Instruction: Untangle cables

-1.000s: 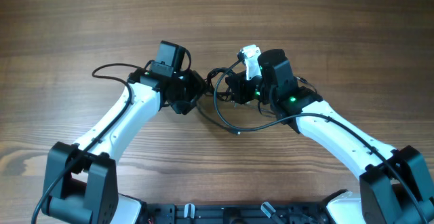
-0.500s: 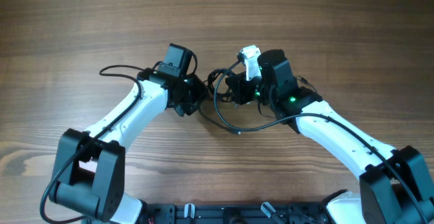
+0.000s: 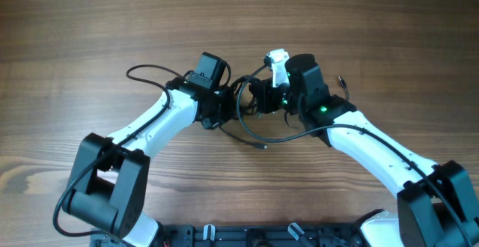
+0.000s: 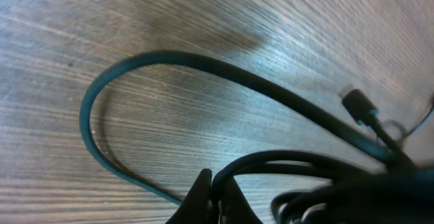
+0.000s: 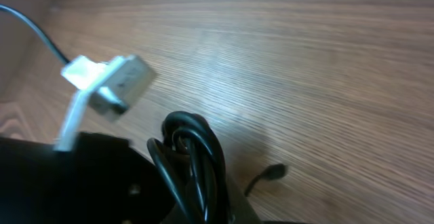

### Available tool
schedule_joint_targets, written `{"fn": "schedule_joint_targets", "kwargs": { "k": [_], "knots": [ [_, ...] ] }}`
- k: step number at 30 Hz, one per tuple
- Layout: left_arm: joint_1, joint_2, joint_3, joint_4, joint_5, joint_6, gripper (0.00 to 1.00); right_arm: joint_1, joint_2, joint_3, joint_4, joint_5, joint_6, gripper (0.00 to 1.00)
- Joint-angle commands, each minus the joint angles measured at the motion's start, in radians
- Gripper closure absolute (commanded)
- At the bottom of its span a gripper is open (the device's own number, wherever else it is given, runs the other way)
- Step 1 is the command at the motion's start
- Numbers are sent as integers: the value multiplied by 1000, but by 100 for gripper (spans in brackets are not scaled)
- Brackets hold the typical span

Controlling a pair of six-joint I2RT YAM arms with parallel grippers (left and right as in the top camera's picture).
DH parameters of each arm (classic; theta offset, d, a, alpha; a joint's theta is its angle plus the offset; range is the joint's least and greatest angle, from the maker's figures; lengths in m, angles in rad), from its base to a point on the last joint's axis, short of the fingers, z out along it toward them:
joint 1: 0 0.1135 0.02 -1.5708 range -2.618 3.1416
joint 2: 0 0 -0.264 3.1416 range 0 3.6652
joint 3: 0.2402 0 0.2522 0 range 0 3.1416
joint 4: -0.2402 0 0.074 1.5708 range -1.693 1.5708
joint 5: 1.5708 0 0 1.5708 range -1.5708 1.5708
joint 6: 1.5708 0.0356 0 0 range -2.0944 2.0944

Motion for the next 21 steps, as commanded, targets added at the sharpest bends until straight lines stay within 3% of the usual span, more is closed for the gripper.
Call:
{"fn": "schedule_joint_targets", "kwargs": {
  "k": [1,6,10,11,13,18,21],
  "knots": [
    [107,-72,3,-34,158,319,96,-109,3,3,-95,86,50,96],
    [401,-261,3,-74,481,686,96,-267,3,3,-185,85,45,96],
    [422,-264,3,-149,497,862,92,-272,3,3,-184,69,44,96],
    [422,-264,3,-148,498,853,83,-272,3,3,-184,55,39,96],
    [411,-264,3,-135,497,742,46,-272,3,3,-177,13,16,96],
    [293,-253,3,6,447,412,34,-272,3,3,-86,-297,-129,96],
    [175,-213,3,61,323,132,39,-272,3,3,-57,-307,-135,96]
  ]
}}
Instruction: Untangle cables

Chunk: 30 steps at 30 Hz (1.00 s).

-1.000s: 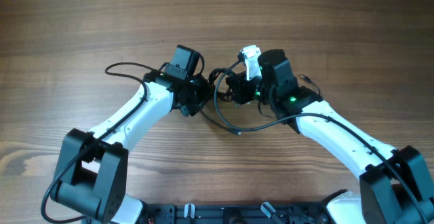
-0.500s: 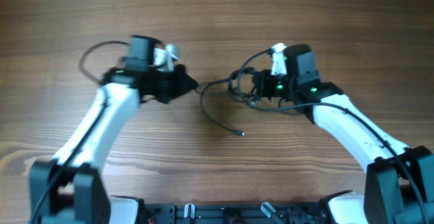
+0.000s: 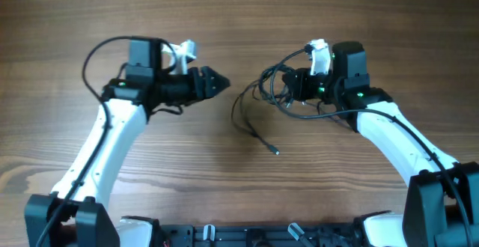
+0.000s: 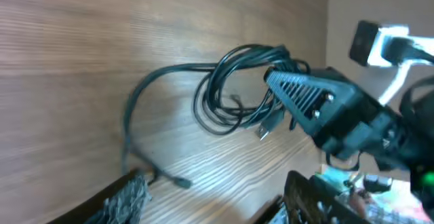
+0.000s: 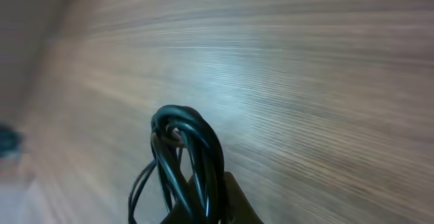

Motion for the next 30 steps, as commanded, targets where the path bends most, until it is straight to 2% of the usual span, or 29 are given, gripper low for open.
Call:
{"fn": "schedule_joint_targets", "kwargs": {
  "k": [1,3,7,9,10,11,14,15,16,17,18,20,22,24,25,26,28,30],
  "knots": [
    [-133,62,1,35,-135,-408,42,3,2,3,14,-54,-43,96],
    [-205,94,1,35,-163,-571,44,3,2,3,18,-24,-42,96],
    [-319,148,1,69,-238,-756,38,3,2,3,18,-14,-21,96],
    [-364,182,1,131,-322,-859,39,3,2,3,14,-18,2,96],
    [-366,193,1,137,-344,-888,41,3,2,3,11,-18,3,96],
    [-366,212,1,147,-368,-910,49,3,2,3,6,-19,8,96],
    [-366,253,1,219,-372,-909,52,3,2,3,-5,-18,10,96],
    [-364,267,1,238,-378,-909,56,3,2,3,-7,-18,14,96],
    [-360,272,1,240,-385,-909,80,3,2,3,-9,-18,27,96],
    [-354,272,1,237,-394,-900,94,3,2,3,-12,-18,27,96],
    [-350,272,1,237,-393,-897,96,3,2,3,-13,-18,27,96],
    [-334,270,2,228,-388,-870,96,3,2,3,-14,-18,27,95],
    [-288,242,2,202,-341,-754,96,3,2,3,-26,-10,27,96],
    [-249,207,2,195,-282,-736,96,3,2,3,-26,-10,27,96],
    [-237,194,2,201,-250,-736,87,3,2,3,-24,-10,27,96],
    [-230,179,2,202,-225,-743,72,3,2,3,-24,-10,27,96],
    [-245,169,2,219,-202,-780,62,3,2,3,-24,-10,28,96],
    [-282,171,2,225,-240,-863,55,3,2,3,-24,-10,28,96]
  ]
}}
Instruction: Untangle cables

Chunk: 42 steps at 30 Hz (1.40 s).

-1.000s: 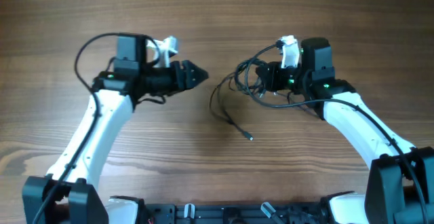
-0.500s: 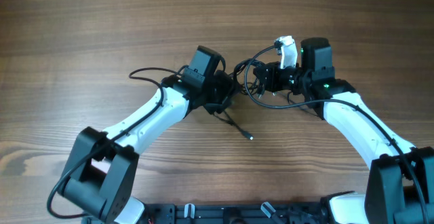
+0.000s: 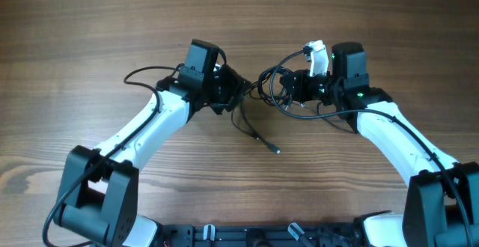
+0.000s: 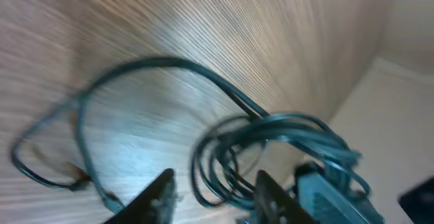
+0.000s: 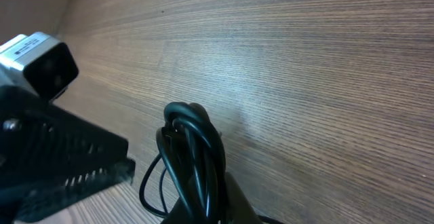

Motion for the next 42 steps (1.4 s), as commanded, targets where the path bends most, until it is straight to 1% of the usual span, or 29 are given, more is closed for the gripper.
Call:
{"fn": "schedule_joint_targets", "kwargs": {
  "k": [1,4,5,6,7,8,10,12,14,16,17,18,19,20,22,25,27,28,30,32,33,34,35,36,37,38,39,40,42],
  "knots": [
    [-62,-16,1,3,-34,-105,48,2,2,3,1,4,4,96],
    [-116,-2,1,3,-121,-205,45,2,2,3,-1,4,5,96],
    [-128,9,1,3,-149,-233,48,2,2,3,-2,4,4,96],
    [-137,21,1,3,-175,-246,60,2,2,3,-2,3,4,96],
    [-140,32,1,3,-201,-246,67,2,2,3,-2,4,4,96],
    [-140,39,1,-5,-237,-245,69,2,2,3,-2,4,4,96],
    [-139,39,1,-11,-275,-245,69,2,2,3,-2,3,4,96],
    [-139,39,1,-13,-291,-241,62,2,2,3,-2,3,5,96],
    [-139,39,1,-11,-293,-242,60,2,2,3,-2,3,5,96],
    [-139,39,1,-12,-298,-242,83,2,2,3,-2,3,4,96],
    [-139,39,1,-11,-297,-242,92,2,2,3,-2,3,4,96],
    [-139,39,1,-12,-297,-241,96,2,2,3,-2,4,5,96],
    [-139,39,1,-13,-293,-237,96,2,2,3,-2,4,4,96],
    [-136,39,1,-10,-261,-164,96,2,2,3,-2,4,4,96],
    [-98,34,2,-15,-154,40,96,2,2,3,-2,26,4,96],
    [39,-2,1,-37,60,249,96,2,2,3,-17,112,5,96],
    [122,-18,2,-7,230,386,96,2,2,3,-31,140,5,96],
    [192,-19,2,24,412,497,96,2,2,3,-31,140,5,96],
    [258,-18,1,23,575,642,96,2,2,3,-31,139,5,96],
    [282,-18,1,21,632,714,91,2,2,3,-30,140,5,96],
    [293,-18,1,22,648,760,85,2,2,3,-30,139,5,96],
    [298,-18,1,23,638,803,76,2,2,3,-30,139,5,96],
    [298,-18,1,22,587,801,70,2,2,3,-29,139,5,96],
    [294,-18,1,18,523,740,59,2,2,3,-29,139,5,96],
    [283,-16,1,18,460,649,40,2,2,3,-28,139,5,96],
    [267,-16,1,18,400,570,16,2,2,3,-27,139,5,96],
    [254,-16,1,18,361,517,0,2,2,3,-27,139,5,96],
    [218,-16,1,19,291,414,0,2,2,3,-27,139,5,96],
    [135,-16,1,19,175,270,0,2,2,3,-28,139,5,96]
  ]
}}
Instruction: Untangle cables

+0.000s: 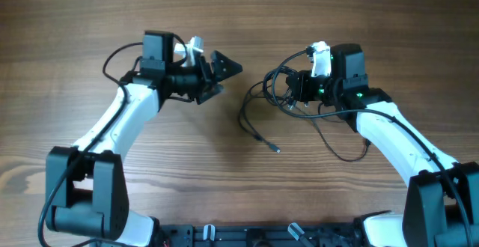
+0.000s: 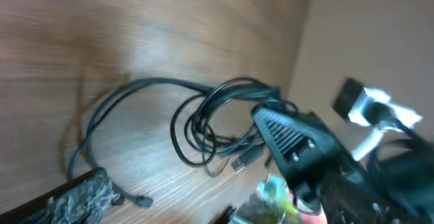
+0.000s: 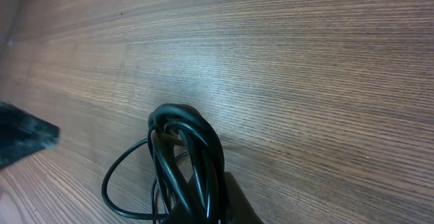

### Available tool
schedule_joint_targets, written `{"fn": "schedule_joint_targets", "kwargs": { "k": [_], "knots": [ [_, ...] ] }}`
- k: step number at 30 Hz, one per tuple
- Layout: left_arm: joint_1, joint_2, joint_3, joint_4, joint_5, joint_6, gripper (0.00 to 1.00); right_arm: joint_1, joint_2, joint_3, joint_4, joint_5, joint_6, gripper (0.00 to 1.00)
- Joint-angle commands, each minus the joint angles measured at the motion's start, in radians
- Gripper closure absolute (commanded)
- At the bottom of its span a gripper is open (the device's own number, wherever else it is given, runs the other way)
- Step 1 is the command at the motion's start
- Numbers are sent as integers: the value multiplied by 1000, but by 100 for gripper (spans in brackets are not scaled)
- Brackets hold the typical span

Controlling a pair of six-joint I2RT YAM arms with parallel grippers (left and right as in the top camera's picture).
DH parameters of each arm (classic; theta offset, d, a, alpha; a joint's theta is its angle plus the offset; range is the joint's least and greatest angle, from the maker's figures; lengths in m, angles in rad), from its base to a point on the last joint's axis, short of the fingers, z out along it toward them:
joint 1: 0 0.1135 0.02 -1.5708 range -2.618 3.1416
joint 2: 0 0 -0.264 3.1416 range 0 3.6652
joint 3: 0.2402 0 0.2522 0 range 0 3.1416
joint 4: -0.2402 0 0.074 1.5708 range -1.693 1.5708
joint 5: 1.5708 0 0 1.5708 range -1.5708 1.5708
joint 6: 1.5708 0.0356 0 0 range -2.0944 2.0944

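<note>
A bundle of black cables [image 1: 278, 90] hangs at the centre right of the wooden table, and my right gripper [image 1: 290, 88] is shut on it. In the right wrist view the coils [image 3: 184, 148] rise out of the jaws. A loose end with a small plug [image 1: 276, 150] trails toward the front, and another loop [image 1: 350, 156] lies beside the right arm. My left gripper [image 1: 229, 79] stands open and empty to the left of the bundle, apart from it. The left wrist view shows the bundle [image 2: 215, 125] and one patterned finger [image 2: 83, 194].
The wooden table [image 1: 239, 7] stretches bare behind both arms. The left arm's own thin cable [image 1: 112, 58] arcs over its forearm. A dark base rail [image 1: 247, 236] runs along the front edge.
My left gripper has drawn back to the left from the bundle's edge and stands open, empty. A longer loop now lies by the right arm. The right gripper holds still.
Both grippers met at the bundle in the middle of the table. Then they were apart, the right one holding the bundle, the left open. The left one then reached the bundle again, and now stands away with more cable lying loose.
</note>
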Motion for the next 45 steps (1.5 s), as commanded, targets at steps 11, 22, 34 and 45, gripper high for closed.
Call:
{"fn": "schedule_joint_targets", "kwargs": {
  "k": [11,22,34,45],
  "knots": [
    [-333,128,1,56,-540,-703,71,-1,2,3,-18,10,5,96],
    [-48,-2,2,420,257,-144,96,-2,2,3,-64,149,108,96],
    [133,-5,1,175,135,-190,28,-80,2,3,80,-66,20,96],
    [-401,11,1,145,-707,-642,43,-80,2,3,29,-66,1,96]
  ]
}}
